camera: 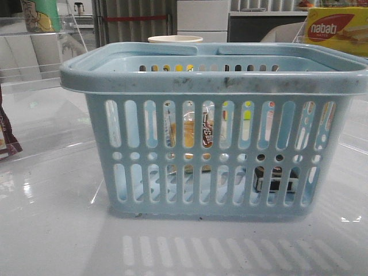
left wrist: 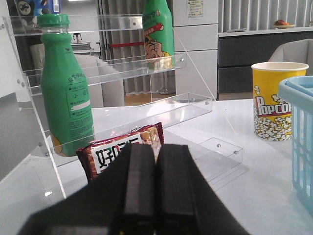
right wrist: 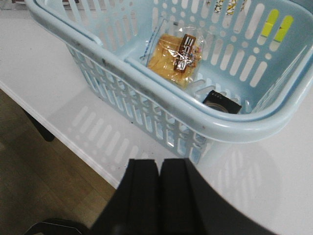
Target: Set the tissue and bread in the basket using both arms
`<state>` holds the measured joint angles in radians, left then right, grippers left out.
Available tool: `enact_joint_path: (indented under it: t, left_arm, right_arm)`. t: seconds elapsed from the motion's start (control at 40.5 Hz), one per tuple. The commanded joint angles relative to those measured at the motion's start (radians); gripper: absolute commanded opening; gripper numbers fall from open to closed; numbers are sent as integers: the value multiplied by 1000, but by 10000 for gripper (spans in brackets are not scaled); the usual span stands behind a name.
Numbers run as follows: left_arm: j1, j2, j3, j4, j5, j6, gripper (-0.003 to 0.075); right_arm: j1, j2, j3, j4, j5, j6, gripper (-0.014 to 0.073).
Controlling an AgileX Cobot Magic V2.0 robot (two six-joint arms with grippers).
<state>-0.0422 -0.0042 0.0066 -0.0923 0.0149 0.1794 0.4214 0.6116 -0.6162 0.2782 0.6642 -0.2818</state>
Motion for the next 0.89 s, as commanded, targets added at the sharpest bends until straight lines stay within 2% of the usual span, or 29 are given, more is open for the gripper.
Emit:
enact_joint_path:
  t: [0.0, 0.691, 0.864]
  left_arm:
    - [-1, -19, 6, 1, -92, -10, 92]
    - [-1, -18, 6, 1, -90, -10, 92]
    - [-1, -18, 6, 1, -90, -10, 92]
  right_arm:
    - [-1, 5, -27, 9, -68, -9, 56]
    - [-1, -5, -21, 10, -69, -9, 56]
    - [-131, -90, 47, -1, -133, -9, 56]
